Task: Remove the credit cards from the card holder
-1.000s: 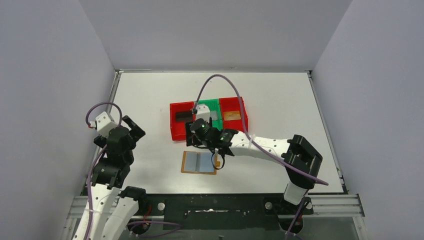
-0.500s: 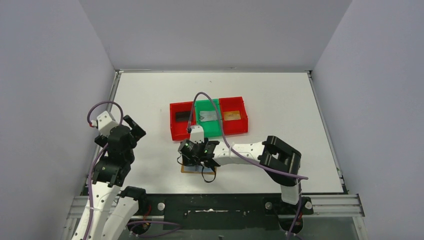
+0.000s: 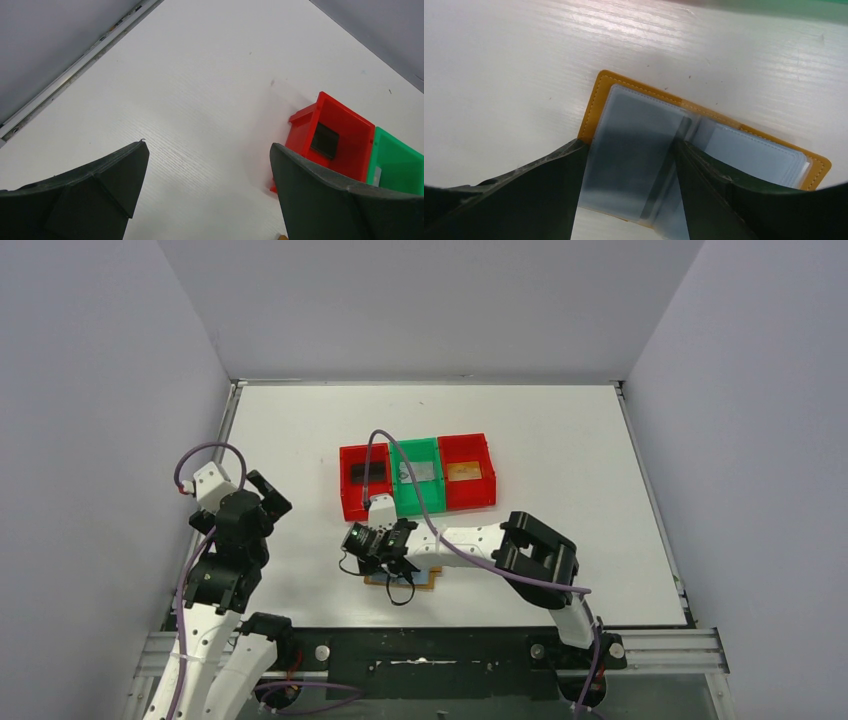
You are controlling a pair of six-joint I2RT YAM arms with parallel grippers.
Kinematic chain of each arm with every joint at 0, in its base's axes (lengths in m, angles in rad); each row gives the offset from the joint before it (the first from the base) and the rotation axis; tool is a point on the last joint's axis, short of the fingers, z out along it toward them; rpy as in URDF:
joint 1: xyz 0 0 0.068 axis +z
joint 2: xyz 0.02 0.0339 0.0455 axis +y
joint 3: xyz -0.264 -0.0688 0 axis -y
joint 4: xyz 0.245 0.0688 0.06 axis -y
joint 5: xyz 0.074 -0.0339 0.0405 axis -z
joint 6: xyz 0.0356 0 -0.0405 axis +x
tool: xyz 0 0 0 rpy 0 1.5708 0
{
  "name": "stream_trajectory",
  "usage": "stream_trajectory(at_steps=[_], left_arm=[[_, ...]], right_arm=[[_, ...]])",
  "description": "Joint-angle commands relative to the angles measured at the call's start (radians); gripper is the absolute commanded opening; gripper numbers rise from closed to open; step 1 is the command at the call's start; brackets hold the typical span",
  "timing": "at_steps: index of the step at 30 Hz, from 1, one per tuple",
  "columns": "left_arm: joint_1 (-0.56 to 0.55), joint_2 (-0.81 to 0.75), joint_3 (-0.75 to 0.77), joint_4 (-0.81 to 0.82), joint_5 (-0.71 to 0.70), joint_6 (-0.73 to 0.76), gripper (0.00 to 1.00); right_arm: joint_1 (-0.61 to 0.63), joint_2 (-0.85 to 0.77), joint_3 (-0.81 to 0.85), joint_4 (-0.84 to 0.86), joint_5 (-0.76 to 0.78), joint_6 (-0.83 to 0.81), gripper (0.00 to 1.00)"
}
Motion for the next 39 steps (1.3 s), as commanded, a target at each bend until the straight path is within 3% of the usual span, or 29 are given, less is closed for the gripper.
stream_trajectory(at_steps=[1,6,15,18,24,30,39], left_arm=[[0.007,-0.009,0.012,0.031,-0.010,0.012,0.94],[0.007,-0.008,0.011,0.033,-0.007,0.012,0.94],[0.006,-0.003,0.006,0.040,0.011,0.016,0.94],[0.007,-0.002,0.005,0.044,0.016,0.018,0.94],[0.006,-0.001,0.004,0.048,0.020,0.020,0.94],[0.006,0.001,-0.003,0.062,0.058,0.032,0.94],[0.005,0.029,-0.045,0.143,0.455,-0.009,0.94]], right_arm=[[0.007,0.029,0.046,-0.103,0.071,0.032,0.65],[0.012,0.027,0.037,-0.104,0.090,0.033,0.59],[0.007,-0.038,-0.041,0.041,0.028,-0.016,0.38],[0.005,-0.057,-0.054,0.066,0.024,-0.028,0.26],[0.004,-0.101,-0.067,0.096,0.022,-0.044,0.24],[-0.001,-0.168,-0.125,0.163,0.007,-0.039,0.28],[-0.058,-0.285,-0.313,0.395,-0.152,-0.032,0.25]])
